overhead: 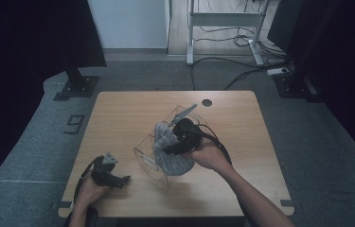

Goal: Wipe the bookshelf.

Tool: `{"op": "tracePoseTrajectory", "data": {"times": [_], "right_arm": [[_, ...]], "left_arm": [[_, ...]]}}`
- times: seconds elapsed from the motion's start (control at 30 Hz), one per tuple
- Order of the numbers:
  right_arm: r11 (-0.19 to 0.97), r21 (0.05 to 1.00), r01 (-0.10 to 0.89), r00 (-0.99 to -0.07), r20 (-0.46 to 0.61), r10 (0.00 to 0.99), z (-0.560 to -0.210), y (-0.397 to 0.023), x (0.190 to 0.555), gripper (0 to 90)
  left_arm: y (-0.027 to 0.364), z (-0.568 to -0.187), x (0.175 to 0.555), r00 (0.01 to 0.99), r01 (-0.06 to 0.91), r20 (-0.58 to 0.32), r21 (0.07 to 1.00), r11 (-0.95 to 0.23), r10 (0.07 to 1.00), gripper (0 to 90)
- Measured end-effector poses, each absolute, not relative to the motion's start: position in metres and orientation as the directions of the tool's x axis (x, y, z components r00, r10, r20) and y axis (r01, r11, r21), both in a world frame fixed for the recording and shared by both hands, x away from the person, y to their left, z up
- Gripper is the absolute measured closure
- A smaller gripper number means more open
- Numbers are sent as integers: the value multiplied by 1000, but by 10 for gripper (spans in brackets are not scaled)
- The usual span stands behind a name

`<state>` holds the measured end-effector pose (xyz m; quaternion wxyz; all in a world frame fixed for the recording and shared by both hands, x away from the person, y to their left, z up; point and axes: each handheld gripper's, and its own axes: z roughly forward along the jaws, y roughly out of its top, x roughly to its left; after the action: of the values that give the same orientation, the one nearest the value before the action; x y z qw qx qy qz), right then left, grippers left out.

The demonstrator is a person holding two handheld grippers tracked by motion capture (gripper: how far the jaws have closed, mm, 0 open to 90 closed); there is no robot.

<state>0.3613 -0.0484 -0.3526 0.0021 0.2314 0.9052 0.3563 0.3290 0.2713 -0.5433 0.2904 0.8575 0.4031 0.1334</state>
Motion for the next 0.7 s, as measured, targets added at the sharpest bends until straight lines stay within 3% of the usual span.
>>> {"op": "tracePoseTrajectory", "data": {"times": [0.3,0.7], "right_arm": [[656,644,394,-907,154,393,-345,-3,376,618],[714,598,364,-920,109,377,-369,51,386,617]], "left_arm": [[277,-548,327,656,572,-6,656,-492,755,0],[277,-549,327,652,572,-6,660,-487,758,0]]}}
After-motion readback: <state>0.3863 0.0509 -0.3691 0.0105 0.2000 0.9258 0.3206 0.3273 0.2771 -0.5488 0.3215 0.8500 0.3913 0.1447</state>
